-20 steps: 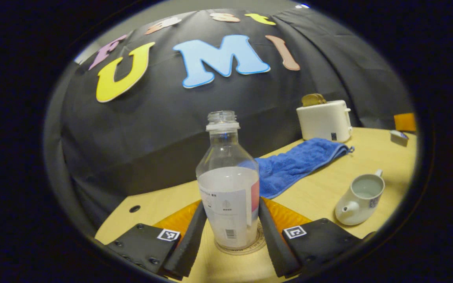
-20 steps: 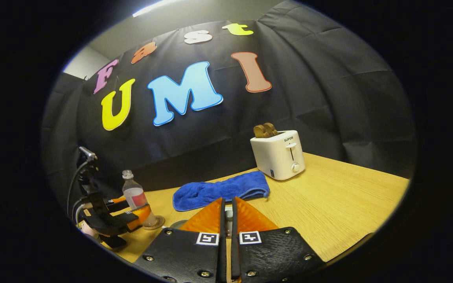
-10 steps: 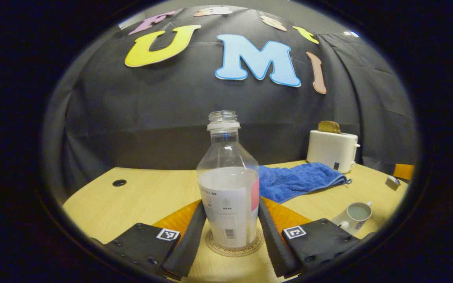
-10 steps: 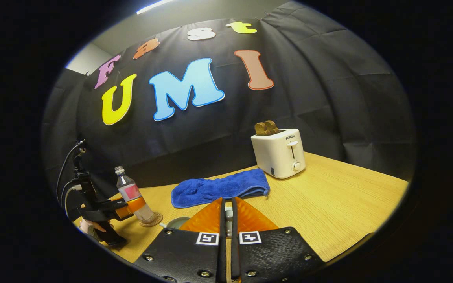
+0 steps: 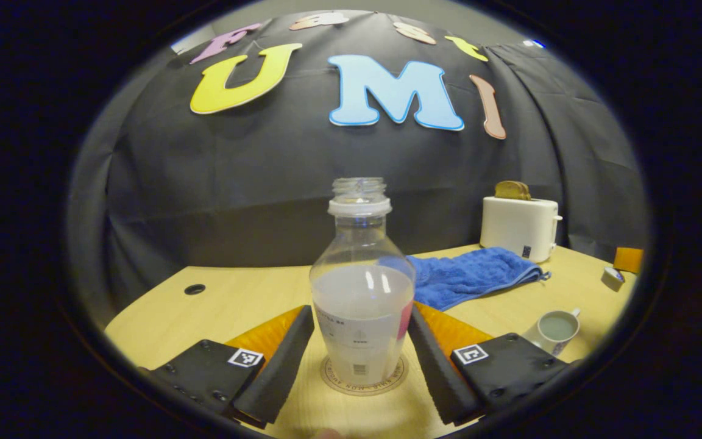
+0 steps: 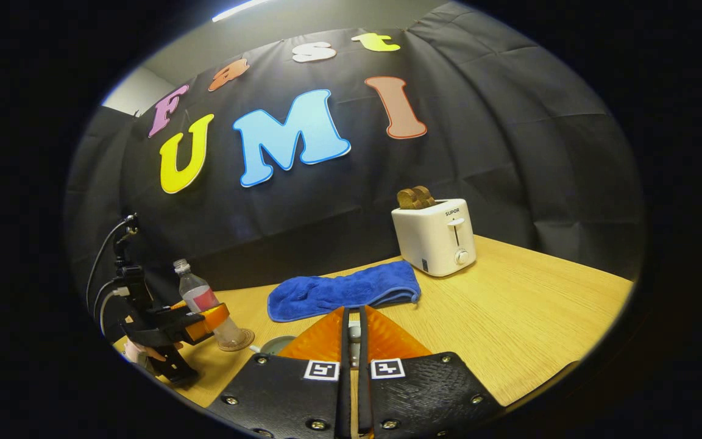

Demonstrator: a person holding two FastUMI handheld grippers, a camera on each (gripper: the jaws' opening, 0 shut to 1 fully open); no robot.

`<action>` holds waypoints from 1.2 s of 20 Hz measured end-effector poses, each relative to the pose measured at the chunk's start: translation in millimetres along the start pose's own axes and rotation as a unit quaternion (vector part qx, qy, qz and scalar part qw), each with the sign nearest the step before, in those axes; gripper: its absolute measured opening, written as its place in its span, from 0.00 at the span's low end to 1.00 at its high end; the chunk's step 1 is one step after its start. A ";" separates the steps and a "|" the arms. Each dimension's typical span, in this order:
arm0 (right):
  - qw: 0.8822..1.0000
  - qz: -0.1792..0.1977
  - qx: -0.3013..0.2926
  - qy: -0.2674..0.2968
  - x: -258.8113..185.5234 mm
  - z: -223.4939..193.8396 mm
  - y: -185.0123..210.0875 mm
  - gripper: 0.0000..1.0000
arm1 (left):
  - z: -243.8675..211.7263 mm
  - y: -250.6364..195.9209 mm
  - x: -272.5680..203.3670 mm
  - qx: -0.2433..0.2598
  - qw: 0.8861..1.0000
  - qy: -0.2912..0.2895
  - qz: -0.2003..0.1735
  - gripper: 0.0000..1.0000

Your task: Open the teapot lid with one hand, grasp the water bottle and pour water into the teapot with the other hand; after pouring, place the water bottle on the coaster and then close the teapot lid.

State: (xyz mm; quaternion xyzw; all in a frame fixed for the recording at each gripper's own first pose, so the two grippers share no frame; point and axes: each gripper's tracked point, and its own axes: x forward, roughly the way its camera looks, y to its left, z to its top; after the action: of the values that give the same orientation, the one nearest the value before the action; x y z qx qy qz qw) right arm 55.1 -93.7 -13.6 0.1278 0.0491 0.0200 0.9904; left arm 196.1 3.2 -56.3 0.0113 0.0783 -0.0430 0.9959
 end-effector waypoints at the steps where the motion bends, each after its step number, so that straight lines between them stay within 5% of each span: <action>1: 1.000 0.002 0.000 -0.001 -0.4 -0.3 1.6 0.05 | 3.1 -1.1 -2.9 0.007 1.000 -0.003 0.002 1.00; 8: 0.999 0.030 -0.010 -0.007 -0.9 -1.6 21.8 0.05 | 3.9 -4.9 -36.1 0.066 0.998 -0.010 0.014 1.00; 24: 0.993 0.078 -0.080 0.036 26.7 -28.1 86.8 0.05 | 12.4 36.7 -132.3 -0.011 0.998 -0.040 0.049 1.00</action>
State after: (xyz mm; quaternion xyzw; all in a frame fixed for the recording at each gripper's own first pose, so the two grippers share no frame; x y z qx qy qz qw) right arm 76.5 -1.3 -21.0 0.0509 0.0733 0.1054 0.9904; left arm 71.0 50.5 -22.7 0.0025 0.0381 0.0067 0.9993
